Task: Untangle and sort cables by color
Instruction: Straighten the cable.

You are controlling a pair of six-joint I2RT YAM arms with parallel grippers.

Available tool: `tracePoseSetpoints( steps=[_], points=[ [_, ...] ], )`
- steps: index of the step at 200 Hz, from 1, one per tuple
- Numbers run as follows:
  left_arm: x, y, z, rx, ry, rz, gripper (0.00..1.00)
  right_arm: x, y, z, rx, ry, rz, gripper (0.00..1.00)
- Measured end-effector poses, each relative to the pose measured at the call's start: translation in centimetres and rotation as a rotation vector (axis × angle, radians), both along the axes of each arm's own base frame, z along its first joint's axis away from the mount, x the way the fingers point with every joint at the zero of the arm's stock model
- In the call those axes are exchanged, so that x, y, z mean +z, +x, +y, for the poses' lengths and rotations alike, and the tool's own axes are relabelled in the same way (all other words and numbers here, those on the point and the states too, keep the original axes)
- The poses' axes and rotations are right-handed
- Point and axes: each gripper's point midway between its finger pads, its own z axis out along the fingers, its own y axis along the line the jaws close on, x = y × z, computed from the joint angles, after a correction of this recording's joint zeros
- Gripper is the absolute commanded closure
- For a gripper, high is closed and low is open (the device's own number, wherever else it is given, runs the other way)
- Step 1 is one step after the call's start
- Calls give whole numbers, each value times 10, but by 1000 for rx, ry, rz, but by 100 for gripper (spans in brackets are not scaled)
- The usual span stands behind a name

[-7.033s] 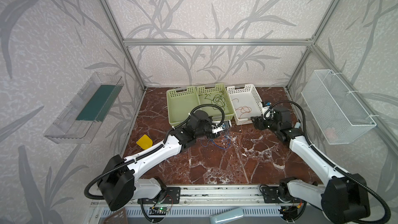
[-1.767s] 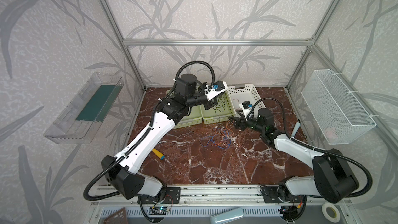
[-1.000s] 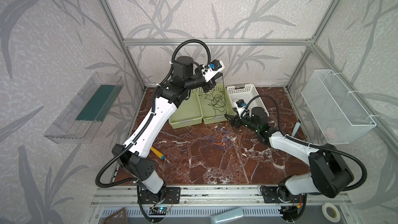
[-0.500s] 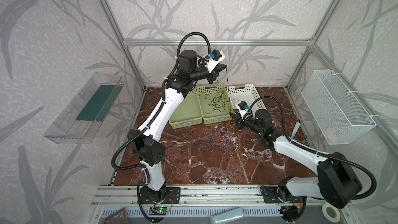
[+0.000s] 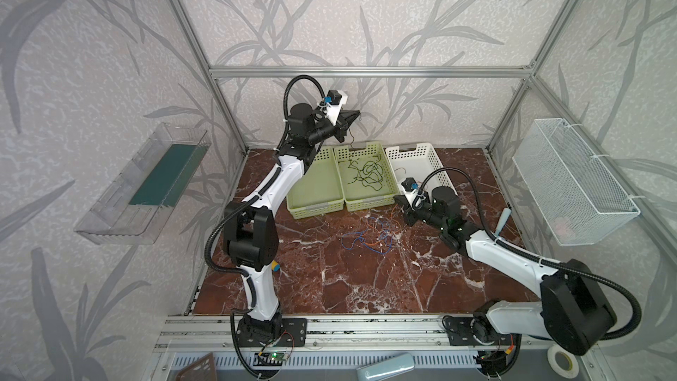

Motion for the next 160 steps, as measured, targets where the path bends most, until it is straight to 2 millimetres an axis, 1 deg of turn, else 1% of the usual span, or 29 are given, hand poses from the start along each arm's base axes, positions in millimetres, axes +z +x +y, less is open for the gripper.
tracePoseSetpoints(
  steps=[10,16,26,30,40,52,59,72,87,124,150,160],
  points=[
    [-13,0,-4,-15,-14,30,100,0,1,-3,-5,-2,5,100],
    [-18,0,-6,-26,-20,44,100,1,2,-4,-9,0,6,96],
    [-23,-2,-10,-43,-28,63,100,2,4,-7,-18,4,9,84],
    [-24,-3,-11,-51,-30,66,100,1,5,-8,-23,7,12,77],
    [-22,-6,-14,-70,-37,64,100,2,7,-10,-37,20,24,57],
    [-15,-11,-17,-88,-44,51,100,2,9,-13,-50,35,35,42],
    [-13,-15,-19,-101,-45,48,100,3,11,-14,-56,43,40,35],
    [-6,-23,-24,-122,-46,36,100,6,13,-14,-59,61,46,27],
    [4,-36,-31,-152,-43,17,100,8,14,-15,-60,79,45,22],
    [28,-73,-52,-228,-17,-44,100,22,21,-19,-67,138,18,20],
    [32,-91,-63,-269,10,-65,100,30,31,-21,-73,172,1,18],
    [30,-94,-66,-278,23,-65,100,34,37,-19,-75,182,-3,13]
  ],
)
